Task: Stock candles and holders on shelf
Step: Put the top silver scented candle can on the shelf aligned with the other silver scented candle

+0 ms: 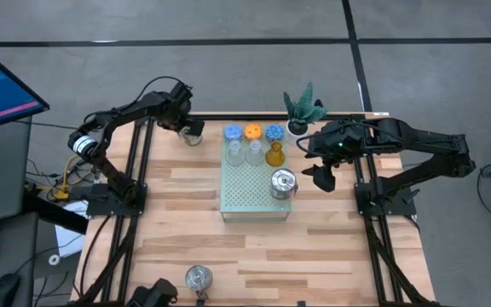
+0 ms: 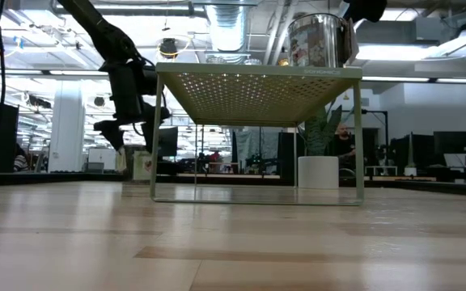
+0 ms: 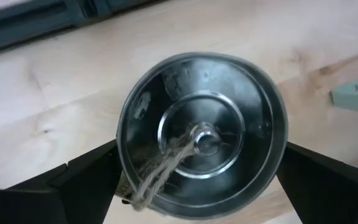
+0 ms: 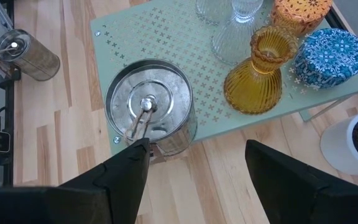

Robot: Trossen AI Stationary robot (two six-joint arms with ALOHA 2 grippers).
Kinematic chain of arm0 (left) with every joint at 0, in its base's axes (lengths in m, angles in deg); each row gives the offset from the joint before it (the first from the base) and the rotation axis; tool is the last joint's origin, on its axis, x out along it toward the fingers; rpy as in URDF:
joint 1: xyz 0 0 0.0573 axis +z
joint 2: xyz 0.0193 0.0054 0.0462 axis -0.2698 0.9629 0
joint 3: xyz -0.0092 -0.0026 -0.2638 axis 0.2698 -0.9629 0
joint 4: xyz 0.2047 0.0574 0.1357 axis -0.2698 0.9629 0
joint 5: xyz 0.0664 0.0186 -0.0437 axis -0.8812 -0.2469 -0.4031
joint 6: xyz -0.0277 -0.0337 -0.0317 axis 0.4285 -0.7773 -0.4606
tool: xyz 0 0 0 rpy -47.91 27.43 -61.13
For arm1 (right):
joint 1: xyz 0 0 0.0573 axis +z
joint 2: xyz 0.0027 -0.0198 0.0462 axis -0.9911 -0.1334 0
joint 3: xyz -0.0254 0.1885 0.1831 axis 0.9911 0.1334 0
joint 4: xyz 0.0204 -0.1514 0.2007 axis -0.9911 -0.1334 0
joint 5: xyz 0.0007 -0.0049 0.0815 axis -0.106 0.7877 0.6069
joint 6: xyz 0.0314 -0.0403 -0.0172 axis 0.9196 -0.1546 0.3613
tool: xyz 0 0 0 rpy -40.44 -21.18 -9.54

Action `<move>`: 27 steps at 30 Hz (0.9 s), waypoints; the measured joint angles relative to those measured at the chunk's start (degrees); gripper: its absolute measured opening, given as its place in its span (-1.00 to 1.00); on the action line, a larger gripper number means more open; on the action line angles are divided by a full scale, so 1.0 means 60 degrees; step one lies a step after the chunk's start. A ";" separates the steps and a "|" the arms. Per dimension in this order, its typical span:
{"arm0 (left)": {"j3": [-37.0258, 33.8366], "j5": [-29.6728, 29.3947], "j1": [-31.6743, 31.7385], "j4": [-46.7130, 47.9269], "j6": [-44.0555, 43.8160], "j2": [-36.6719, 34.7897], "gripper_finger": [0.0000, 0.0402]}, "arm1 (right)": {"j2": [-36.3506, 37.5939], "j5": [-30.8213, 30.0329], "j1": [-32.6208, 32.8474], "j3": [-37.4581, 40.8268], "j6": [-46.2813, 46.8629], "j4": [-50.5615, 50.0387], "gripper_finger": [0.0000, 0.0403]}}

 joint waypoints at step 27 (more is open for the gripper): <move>-0.0732 -0.0831 -0.0090 -0.1764 0.0028 -0.0015 0.97 | -0.0004 0.0000 -0.0002 0.0000 0.0000 0.0002 0.27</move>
